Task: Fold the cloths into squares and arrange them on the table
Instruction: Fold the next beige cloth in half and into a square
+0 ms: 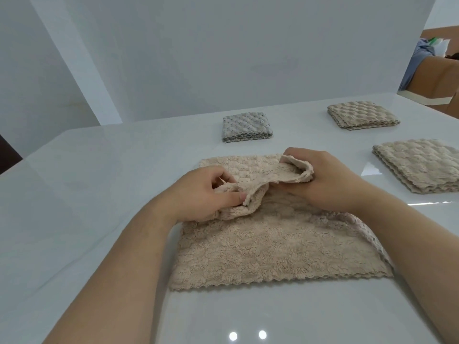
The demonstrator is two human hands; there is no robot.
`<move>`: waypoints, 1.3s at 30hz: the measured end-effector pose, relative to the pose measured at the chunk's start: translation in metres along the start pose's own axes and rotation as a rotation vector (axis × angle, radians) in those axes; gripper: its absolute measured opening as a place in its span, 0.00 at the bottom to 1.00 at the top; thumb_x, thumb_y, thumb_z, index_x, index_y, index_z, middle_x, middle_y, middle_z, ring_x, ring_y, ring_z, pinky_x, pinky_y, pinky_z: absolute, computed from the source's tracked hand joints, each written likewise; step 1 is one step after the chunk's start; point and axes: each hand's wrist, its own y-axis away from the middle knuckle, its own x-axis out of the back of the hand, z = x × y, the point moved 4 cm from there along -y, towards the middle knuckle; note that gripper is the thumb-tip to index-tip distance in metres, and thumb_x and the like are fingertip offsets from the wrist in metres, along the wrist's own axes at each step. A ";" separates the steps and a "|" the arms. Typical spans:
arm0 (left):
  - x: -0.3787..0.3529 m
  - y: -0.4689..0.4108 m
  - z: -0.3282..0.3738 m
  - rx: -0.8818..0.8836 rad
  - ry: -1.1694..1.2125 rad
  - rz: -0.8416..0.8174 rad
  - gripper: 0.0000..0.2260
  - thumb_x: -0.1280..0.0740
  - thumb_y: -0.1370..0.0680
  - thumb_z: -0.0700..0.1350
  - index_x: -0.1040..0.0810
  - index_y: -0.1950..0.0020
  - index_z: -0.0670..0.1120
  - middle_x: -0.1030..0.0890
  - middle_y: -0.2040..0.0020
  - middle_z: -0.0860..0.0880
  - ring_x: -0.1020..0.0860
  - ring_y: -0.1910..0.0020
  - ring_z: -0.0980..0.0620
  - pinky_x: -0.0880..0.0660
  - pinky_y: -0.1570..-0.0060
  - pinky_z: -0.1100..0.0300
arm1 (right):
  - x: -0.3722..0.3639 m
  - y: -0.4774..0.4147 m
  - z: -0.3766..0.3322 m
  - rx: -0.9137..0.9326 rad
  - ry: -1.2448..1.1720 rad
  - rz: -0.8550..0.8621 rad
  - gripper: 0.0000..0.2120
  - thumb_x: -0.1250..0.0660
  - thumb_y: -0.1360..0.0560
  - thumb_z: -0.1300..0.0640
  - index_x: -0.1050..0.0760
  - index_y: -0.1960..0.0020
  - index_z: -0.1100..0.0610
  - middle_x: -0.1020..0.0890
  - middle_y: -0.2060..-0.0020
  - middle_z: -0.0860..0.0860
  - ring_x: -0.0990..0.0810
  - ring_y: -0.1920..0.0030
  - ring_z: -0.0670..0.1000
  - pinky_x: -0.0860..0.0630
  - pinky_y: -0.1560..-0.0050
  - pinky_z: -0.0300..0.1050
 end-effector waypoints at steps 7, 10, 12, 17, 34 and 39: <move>0.001 0.002 0.005 -0.022 -0.016 -0.003 0.28 0.29 0.28 0.65 0.23 0.57 0.38 0.29 0.68 0.49 0.31 0.69 0.54 0.35 0.65 0.56 | -0.003 0.001 0.012 -0.128 0.214 -0.315 0.25 0.30 0.34 0.26 0.21 0.54 0.47 0.18 0.61 0.42 0.20 0.60 0.42 0.23 0.56 0.46; 0.003 0.004 0.011 -0.027 0.150 0.028 0.36 0.35 0.29 0.74 0.23 0.51 0.38 0.24 0.63 0.39 0.25 0.65 0.48 0.27 0.59 0.49 | -0.001 0.002 0.017 -0.166 0.297 -0.362 0.31 0.31 0.37 0.24 0.20 0.51 0.49 0.16 0.59 0.44 0.18 0.57 0.45 0.21 0.51 0.52; 0.004 0.005 0.011 -0.005 0.319 0.020 0.36 0.36 0.31 0.76 0.19 0.47 0.43 0.20 0.54 0.30 0.20 0.60 0.35 0.23 0.53 0.37 | 0.004 0.002 0.013 -0.170 0.176 -0.328 0.28 0.25 0.34 0.31 0.19 0.48 0.53 0.15 0.58 0.48 0.17 0.56 0.48 0.20 0.50 0.53; 0.002 0.008 0.015 0.017 0.601 -0.053 0.26 0.29 0.29 0.70 0.16 0.43 0.53 0.21 0.48 0.25 0.22 0.51 0.21 0.28 0.51 0.24 | 0.013 0.004 0.009 -0.221 -0.426 -0.320 0.22 0.23 0.28 0.63 0.21 0.36 0.54 0.15 0.43 0.53 0.17 0.41 0.54 0.22 0.40 0.48; 0.011 -0.009 -0.012 0.003 0.500 0.389 0.19 0.19 0.32 0.36 0.16 0.45 0.50 0.13 0.50 0.51 0.14 0.49 0.51 0.19 0.44 0.44 | 0.027 -0.004 0.047 -0.365 0.105 0.202 0.14 0.24 0.27 0.48 0.26 0.47 0.50 0.20 0.57 0.44 0.23 0.57 0.44 0.30 0.60 0.41; 0.005 -0.018 -0.023 0.005 0.193 0.498 0.18 0.19 0.32 0.43 0.17 0.44 0.52 0.15 0.49 0.55 0.17 0.47 0.54 0.22 0.41 0.53 | 0.011 -0.007 0.059 -0.322 0.263 0.108 0.16 0.25 0.27 0.52 0.25 0.42 0.54 0.20 0.54 0.48 0.23 0.53 0.52 0.32 0.57 0.45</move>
